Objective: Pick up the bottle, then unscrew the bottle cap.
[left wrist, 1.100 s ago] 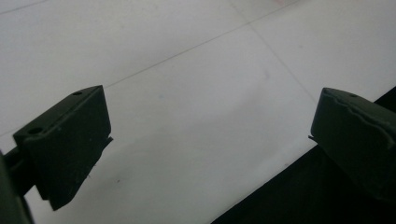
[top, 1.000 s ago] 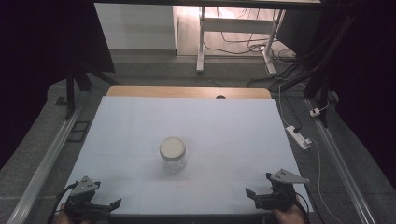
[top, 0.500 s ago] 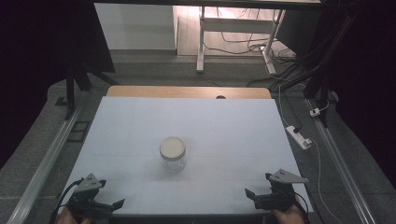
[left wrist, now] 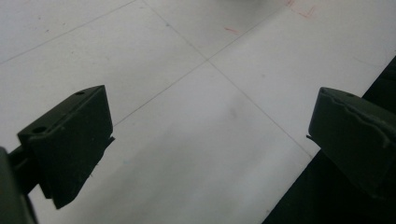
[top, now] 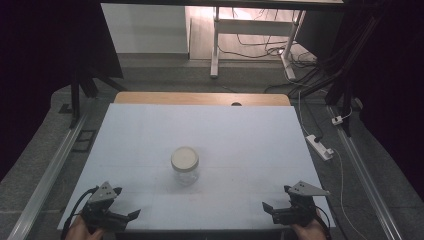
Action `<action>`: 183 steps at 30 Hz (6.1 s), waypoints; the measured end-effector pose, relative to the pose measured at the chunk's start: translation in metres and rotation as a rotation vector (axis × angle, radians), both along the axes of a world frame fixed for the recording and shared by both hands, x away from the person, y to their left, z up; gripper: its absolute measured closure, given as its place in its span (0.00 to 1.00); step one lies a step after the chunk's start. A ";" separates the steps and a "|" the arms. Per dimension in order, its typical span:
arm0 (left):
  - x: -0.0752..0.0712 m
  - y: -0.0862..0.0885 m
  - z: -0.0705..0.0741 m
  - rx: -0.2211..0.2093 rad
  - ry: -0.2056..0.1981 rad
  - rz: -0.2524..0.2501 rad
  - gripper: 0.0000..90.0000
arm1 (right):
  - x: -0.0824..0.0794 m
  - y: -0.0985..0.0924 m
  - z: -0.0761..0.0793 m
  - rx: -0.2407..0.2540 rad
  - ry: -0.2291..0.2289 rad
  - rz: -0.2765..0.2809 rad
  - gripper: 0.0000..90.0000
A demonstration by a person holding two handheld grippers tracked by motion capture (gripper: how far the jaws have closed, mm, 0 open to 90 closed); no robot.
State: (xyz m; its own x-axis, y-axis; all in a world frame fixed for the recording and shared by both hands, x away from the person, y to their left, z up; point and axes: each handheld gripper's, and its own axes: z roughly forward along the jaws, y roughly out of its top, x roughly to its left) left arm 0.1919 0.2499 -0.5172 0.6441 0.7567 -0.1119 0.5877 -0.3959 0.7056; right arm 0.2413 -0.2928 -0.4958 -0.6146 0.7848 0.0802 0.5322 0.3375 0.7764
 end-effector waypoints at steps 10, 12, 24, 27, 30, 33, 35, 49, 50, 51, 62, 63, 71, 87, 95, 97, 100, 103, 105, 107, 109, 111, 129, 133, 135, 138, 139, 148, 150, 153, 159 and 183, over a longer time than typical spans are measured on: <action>0.015 -0.007 0.006 -0.047 0.011 -0.013 0.00 | 0.001 0.000 0.000 0.004 0.008 0.012 0.00; 0.020 -0.009 0.008 -0.061 0.018 -0.018 0.00 | 0.001 0.000 0.000 0.002 0.008 0.013 0.00; 0.044 -0.024 0.013 -0.062 0.025 -0.058 0.00 | 0.001 0.001 0.000 -0.002 0.012 0.016 0.00; 0.048 -0.029 0.013 -0.030 0.015 -0.068 0.00 | 0.001 0.001 0.000 -0.003 0.012 0.017 0.00; 0.052 -0.034 0.013 -0.014 0.008 -0.084 0.00 | 0.001 0.001 -0.001 -0.008 0.015 0.019 0.00; 0.057 -0.039 0.015 -0.006 0.003 -0.102 0.00 | 0.001 0.002 -0.001 -0.015 0.015 0.024 0.00; 0.061 -0.042 0.015 -0.008 0.007 -0.111 0.00 | 0.001 0.002 -0.001 -0.016 0.015 0.024 0.00; 0.095 -0.060 0.013 -0.025 0.005 -0.181 0.00 | 0.002 0.002 -0.001 -0.012 0.018 0.026 0.00; 0.097 -0.062 0.013 -0.029 0.007 -0.184 0.00 | 0.002 0.002 -0.001 -0.012 0.018 0.026 0.00; 0.100 -0.064 0.013 -0.027 0.005 -0.192 0.00 | 0.002 0.002 -0.001 -0.012 0.018 0.026 0.00; 0.120 -0.089 0.013 -0.040 -0.012 -0.222 0.00 | 0.002 0.002 -0.001 -0.016 0.019 0.029 0.00; 0.122 -0.091 0.013 -0.044 -0.013 -0.224 0.00 | 0.002 0.002 -0.001 -0.016 0.019 0.029 0.00; 0.135 -0.109 0.012 -0.024 -0.016 -0.251 0.00 | 0.002 0.002 -0.001 -0.016 0.019 0.030 0.00; 0.143 -0.123 0.009 0.011 -0.042 -0.273 0.07 | 0.001 0.003 -0.001 -0.018 0.020 0.033 0.00; 0.142 -0.123 0.009 0.018 -0.058 -0.274 0.08 | 0.001 0.003 -0.001 -0.020 0.022 0.033 0.00; 0.142 -0.123 0.009 0.017 -0.061 -0.274 0.08 | 0.002 0.003 -0.001 -0.019 0.023 0.032 0.00; 0.141 -0.123 0.009 0.017 -0.062 -0.273 0.08 | 0.002 0.003 -0.001 -0.019 0.023 0.031 0.00; 0.141 -0.123 0.009 0.019 -0.063 -0.273 0.08 | 0.002 0.003 -0.001 -0.020 0.023 0.032 0.00; 0.141 -0.124 0.009 0.022 -0.062 -0.273 0.08 | 0.002 0.003 -0.001 -0.019 0.022 0.031 0.00; 0.142 -0.124 0.010 0.024 -0.062 -0.274 0.08 | 0.002 0.003 -0.001 -0.019 0.022 0.031 0.00; 0.142 -0.124 0.010 0.025 -0.058 -0.273 0.09 | 0.002 0.003 -0.001 -0.020 0.020 0.032 0.00; 0.142 -0.123 0.011 0.022 -0.061 -0.265 0.09 | 0.002 0.002 -0.001 -0.020 0.020 0.032 0.00; 0.136 -0.131 0.036 0.014 -0.085 -0.324 0.09 | 0.002 0.002 -0.001 -0.018 0.021 0.028 0.00; 0.133 -0.137 0.040 0.012 -0.082 -0.351 0.09 | 0.002 0.002 -0.001 -0.018 0.021 0.028 0.00; 0.132 -0.141 0.042 0.012 -0.083 -0.361 0.09 | 0.002 0.002 -0.001 -0.018 0.020 0.029 0.00; 0.129 -0.144 0.046 0.016 -0.086 -0.382 0.09 | 0.002 0.002 -0.001 -0.019 0.020 0.029 0.00; 0.128 -0.145 0.047 0.016 -0.088 -0.387 0.09 | 0.002 0.002 -0.001 -0.019 0.020 0.029 0.00; 0.118 -0.153 0.052 0.002 -0.088 -0.418 0.09 | 0.001 0.002 -0.001 -0.020 0.018 0.033 0.00; 0.116 -0.155 0.053 0.001 -0.087 -0.427 0.09 | 0.001 0.002 -0.001 -0.020 0.018 0.033 0.00; 0.113 -0.158 0.055 -0.001 -0.085 -0.439 0.09 | 0.001 0.002 -0.001 -0.020 0.017 0.033 0.00; 0.109 -0.161 0.055 0.002 -0.089 -0.444 0.09 | 0.001 0.003 -0.001 -0.020 0.018 0.032 0.00; 0.110 -0.158 0.051 0.000 -0.092 -0.437 0.09 | -0.002 0.006 0.011 0.071 -0.034 0.091 0.00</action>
